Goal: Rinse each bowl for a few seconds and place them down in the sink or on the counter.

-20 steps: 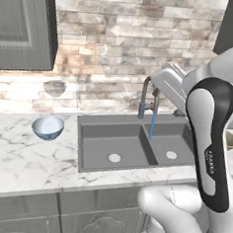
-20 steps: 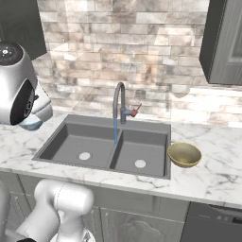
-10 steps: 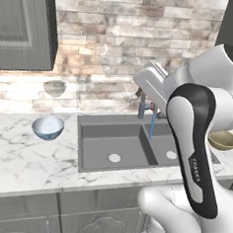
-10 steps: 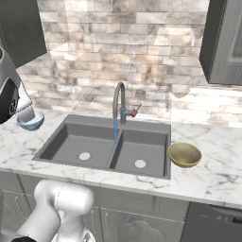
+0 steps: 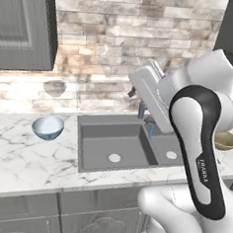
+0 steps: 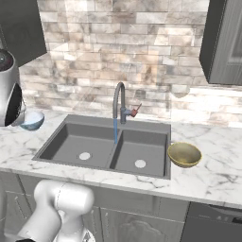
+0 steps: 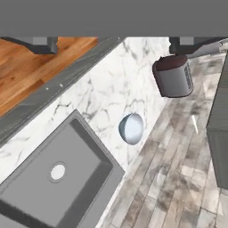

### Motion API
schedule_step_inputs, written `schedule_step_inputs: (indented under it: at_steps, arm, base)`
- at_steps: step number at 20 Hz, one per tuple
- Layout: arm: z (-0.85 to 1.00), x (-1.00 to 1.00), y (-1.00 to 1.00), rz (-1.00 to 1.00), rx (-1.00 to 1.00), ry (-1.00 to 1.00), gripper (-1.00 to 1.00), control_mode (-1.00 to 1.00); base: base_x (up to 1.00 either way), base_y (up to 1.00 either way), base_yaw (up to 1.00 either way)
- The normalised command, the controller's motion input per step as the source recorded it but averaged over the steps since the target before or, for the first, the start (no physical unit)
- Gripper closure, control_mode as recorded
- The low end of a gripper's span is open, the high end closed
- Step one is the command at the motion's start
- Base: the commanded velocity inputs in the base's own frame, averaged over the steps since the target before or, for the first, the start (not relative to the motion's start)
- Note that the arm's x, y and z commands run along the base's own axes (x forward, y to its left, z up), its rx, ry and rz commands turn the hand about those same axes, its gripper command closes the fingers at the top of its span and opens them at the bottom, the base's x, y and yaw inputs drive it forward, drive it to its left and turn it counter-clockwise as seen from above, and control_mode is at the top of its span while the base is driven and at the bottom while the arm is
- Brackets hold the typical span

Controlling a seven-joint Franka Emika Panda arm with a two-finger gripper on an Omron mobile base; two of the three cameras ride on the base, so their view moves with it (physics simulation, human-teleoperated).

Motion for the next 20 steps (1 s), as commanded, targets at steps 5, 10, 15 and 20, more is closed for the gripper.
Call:
schedule_step_inputs:
  at_steps: [5, 10, 15, 20]
  arm:
    - [-0.22, 0.00, 0.32, -0.02, 0.17, 0.07, -1.00, -1.00]
    - [-0.25, 0.00, 0.36, -0.02, 0.14, 0.05, -1.00, -1.00]
    - [-0.19, 0.01, 0.45, -0.03, 0.03, 0.00, -1.00, -1.00]
    - [-0.12, 0.00, 0.38, -0.03, -0.05, 0.00, -1.00, -1.00]
  base:
    - [0.00, 0.00, 0.00]
    - [0.00, 0.00, 0.00]
    - [0.00, 0.00, 0.00]
    - [0.00, 0.00, 0.00]
